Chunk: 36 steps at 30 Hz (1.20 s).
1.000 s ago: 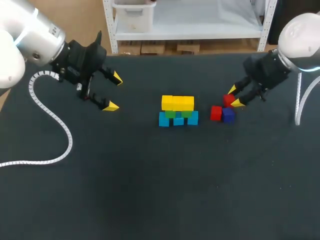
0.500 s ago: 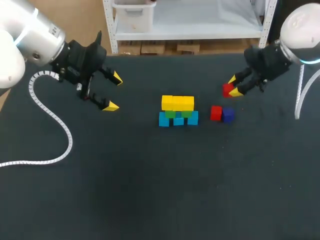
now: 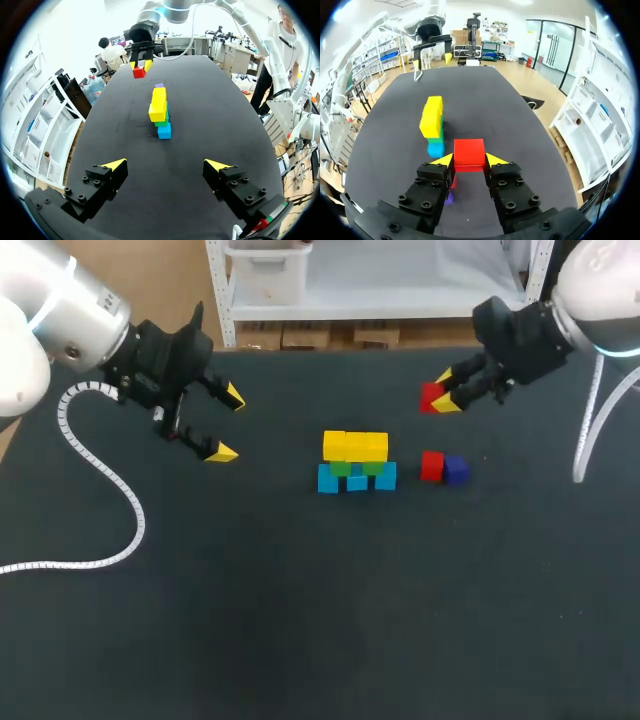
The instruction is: Place the blue cubes, place green cubes on the blue cubes, place the yellow cubes on the green cubes, then place the red cubes on the yellow cubes, and place purple cube on the red cubes.
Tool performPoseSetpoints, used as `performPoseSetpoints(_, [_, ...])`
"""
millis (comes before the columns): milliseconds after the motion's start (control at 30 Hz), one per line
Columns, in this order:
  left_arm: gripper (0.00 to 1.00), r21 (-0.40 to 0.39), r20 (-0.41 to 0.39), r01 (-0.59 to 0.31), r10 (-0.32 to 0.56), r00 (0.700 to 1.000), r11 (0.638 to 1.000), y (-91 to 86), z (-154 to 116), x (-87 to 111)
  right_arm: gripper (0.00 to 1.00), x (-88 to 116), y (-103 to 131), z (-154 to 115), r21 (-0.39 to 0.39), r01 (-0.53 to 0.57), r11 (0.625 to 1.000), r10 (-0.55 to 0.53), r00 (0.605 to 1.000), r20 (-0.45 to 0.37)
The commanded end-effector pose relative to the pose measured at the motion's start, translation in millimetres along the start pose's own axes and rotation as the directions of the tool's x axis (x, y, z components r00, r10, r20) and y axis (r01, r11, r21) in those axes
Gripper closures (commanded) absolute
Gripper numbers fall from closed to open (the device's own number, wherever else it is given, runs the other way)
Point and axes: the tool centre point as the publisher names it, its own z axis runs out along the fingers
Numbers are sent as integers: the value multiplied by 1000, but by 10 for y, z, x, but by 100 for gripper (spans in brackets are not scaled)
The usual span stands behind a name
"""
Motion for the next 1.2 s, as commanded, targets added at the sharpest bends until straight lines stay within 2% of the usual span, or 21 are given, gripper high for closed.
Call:
performPoseSetpoints(33, [0,2,1,-1,1,1000,1000,12,6,6,100,-222,176,-61,62,26,998,-24,999,-33])
performPoseSetpoints(267, [0,2,1,-1,1,1000,1000,12,6,6,100,-440,295,-26,49,83,995,-79,994,-70])
performPoseSetpoints(500, [0,2,1,-1,1,1000,1000,12,6,6,100,-580,491,224,8,111,994,-110,991,-75])
performPoseSetpoints(833, [0,2,1,-1,1,1000,1000,12,6,6,100,-615,617,469,-17,126,992,-127,988,-85])
performPoseSetpoints(1200, [0,2,1,-1,1,1000,1000,12,6,6,100,-590,676,550,-24,122,992,-124,988,-92])
